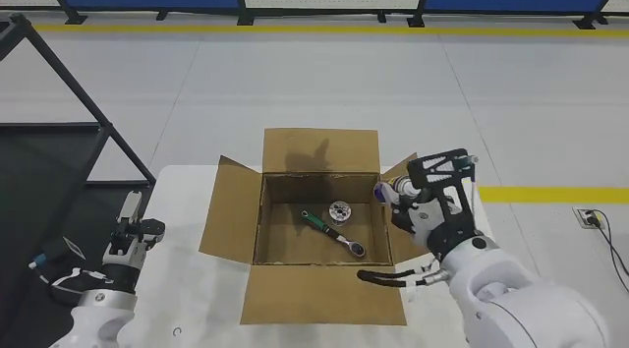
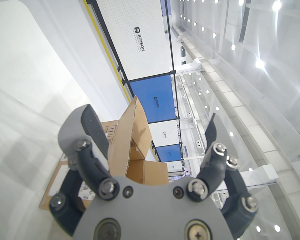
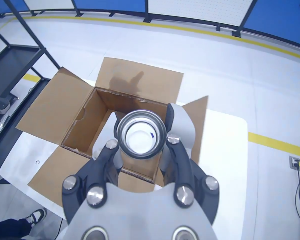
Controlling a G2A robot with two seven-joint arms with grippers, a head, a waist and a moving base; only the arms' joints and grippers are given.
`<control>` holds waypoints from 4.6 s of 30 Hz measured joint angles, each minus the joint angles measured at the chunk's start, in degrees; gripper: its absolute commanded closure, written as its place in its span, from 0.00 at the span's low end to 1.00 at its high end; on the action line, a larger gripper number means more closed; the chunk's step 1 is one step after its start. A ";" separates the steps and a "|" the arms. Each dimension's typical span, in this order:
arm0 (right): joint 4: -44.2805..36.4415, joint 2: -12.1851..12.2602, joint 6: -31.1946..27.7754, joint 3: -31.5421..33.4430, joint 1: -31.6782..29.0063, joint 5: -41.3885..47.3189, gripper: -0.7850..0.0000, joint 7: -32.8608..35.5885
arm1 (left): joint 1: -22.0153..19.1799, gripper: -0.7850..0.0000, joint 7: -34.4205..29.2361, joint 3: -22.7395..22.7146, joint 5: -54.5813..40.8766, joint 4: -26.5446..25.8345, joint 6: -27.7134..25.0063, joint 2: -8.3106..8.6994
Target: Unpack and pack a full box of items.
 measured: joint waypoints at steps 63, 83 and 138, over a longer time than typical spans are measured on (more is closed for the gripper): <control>37.49 0.47 9.13 18.04 -3.53 -2.38 1.00 -6.40 | 0.00 0.00 0.00 0.00 0.00 0.00 0.00 0.00; 48.98 -0.32 11.94 15.22 -0.57 -0.92 1.00 -13.12 | 0.00 0.00 0.00 0.00 0.00 0.00 0.00 0.00; 14.05 -0.42 -3.26 4.28 4.58 5.67 0.00 -2.75 | 0.00 0.00 0.00 0.00 0.00 0.00 0.00 0.00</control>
